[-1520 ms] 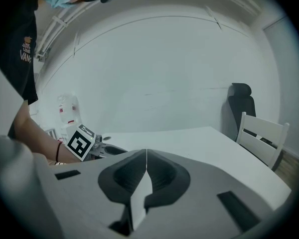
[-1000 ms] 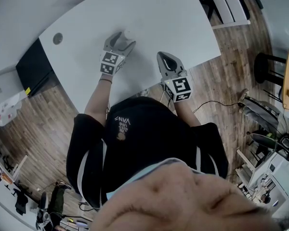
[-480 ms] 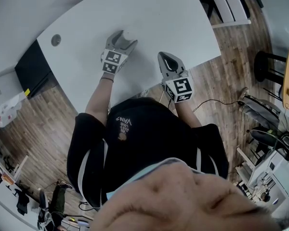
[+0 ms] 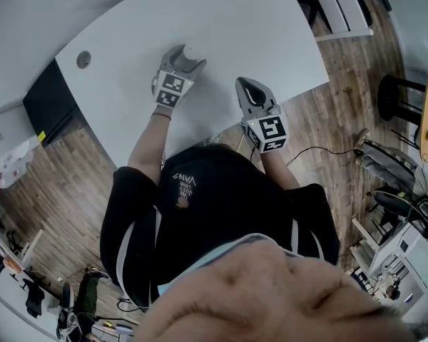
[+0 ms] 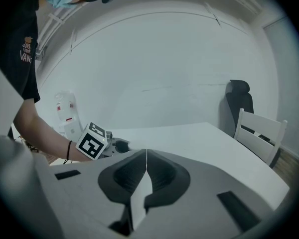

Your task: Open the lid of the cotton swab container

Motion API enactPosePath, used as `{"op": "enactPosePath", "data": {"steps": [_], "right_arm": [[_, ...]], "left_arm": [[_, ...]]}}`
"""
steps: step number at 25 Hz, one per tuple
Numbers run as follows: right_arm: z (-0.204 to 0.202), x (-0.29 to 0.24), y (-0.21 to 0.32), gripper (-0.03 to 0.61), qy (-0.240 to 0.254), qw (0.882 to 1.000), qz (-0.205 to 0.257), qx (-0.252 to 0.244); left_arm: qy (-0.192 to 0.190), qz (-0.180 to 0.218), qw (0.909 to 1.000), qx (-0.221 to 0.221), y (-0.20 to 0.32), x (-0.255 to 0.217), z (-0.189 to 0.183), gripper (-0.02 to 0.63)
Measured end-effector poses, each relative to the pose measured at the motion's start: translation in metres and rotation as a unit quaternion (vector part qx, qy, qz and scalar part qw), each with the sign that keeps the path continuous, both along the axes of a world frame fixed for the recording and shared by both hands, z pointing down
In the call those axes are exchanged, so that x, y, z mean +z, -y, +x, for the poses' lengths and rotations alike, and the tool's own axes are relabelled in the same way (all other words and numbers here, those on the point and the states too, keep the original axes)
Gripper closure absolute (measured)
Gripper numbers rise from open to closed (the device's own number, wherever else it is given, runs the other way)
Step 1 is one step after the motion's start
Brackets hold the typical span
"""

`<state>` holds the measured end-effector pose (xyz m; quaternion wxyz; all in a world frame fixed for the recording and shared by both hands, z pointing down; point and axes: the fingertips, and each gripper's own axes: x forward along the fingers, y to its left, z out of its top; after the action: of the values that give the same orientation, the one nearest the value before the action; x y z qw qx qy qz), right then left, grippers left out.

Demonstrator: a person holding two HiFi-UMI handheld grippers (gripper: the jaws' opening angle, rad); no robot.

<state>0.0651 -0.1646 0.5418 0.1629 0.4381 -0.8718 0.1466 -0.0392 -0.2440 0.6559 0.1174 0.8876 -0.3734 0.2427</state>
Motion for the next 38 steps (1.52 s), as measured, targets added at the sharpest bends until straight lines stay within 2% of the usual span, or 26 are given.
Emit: {"op": "enactPosePath", "data": {"steps": [8,23,33,38], "right_arm": [[-0.004,0.004,-0.003,0.565,-0.004,1.000,-0.007,-0.001],[-0.003,-0.005,0.002,0.566,-0.007,1.000,0.005,-0.005],[-0.011,-0.019,0.004,0.566,0.004,0.999,0.026,-0.019],[-0.019,-0.038,0.003,0.565,0.013,0.998,0.046,-0.032]], "left_arm": [[0.007,0.008,0.9998,-0.015,0.005,0.000,-0.006,0.342],[0.005,0.014,0.9999,0.001,0.002,-0.013,-0.004,0.350],[0.007,0.058,0.9983,0.000,-0.003,-0.055,-0.011,0.353],[0.026,0.084,0.9961,0.005,-0.012,-0.081,-0.012,0.353]]}}
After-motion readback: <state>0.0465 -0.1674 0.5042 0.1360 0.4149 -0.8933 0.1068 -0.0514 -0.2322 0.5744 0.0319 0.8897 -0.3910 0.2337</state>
